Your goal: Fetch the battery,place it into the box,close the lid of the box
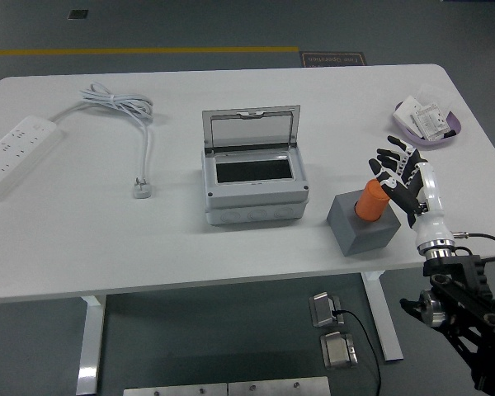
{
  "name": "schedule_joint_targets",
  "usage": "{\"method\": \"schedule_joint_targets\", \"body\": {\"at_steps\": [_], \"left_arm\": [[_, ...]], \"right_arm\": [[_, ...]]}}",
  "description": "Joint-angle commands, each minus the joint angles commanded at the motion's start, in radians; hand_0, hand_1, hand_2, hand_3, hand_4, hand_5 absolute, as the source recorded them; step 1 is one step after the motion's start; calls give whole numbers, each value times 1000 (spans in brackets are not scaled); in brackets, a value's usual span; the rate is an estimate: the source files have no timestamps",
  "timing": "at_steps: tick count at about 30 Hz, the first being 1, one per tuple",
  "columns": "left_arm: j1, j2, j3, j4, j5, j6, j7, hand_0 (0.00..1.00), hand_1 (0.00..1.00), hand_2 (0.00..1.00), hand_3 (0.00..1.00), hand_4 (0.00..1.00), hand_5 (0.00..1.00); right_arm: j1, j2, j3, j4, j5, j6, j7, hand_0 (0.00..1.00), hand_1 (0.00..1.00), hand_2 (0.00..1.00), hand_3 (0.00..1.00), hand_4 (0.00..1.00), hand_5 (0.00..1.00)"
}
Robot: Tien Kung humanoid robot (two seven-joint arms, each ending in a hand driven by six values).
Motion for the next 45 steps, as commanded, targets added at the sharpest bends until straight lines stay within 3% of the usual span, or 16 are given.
{"method": "schedule_joint_targets", "body": {"at_steps": [12,30,31,36,37,42,43,45], "left_arm": [[5,-5,-39,-1,48,3,18,636,683,635,648,629,185],[3,-4,-42,-1,53,3,20,636,684,635,648,629,185],[3,-4,-43,-1,54,3,20,635,684,635,648,630,186],[2,-5,-42,-1,53,3,20,635,684,635,648,630,186],[2,-6,-42,0,53,3,20,635,684,635,648,630,186],[2,-6,-40,0,51,4,19,635,684,635,648,630,186],[2,-6,-40,0,51,4,18,635,684,635,648,629,186],[2,-6,-41,0,51,4,18,635,684,635,648,629,186]], "right_arm": [[-17,2,-38,6,1,9,0,713,699,701,794,918,426],[-12,5,-54,-2,-12,16,-9,684,694,695,786,912,418],[-12,4,-54,-2,-13,16,-10,561,640,670,785,841,266],[-13,3,-54,-1,-11,15,-17,561,640,670,785,841,266],[-13,3,-55,-1,-9,14,-18,608,623,612,737,477,82],[-14,4,-58,-1,-4,11,-25,608,623,612,737,477,82],[-14,4,-58,-1,-3,10,-27,597,592,563,639,279,48],[-14,4,-59,-2,-1,9,-29,597,592,563,639,279,48]]}}
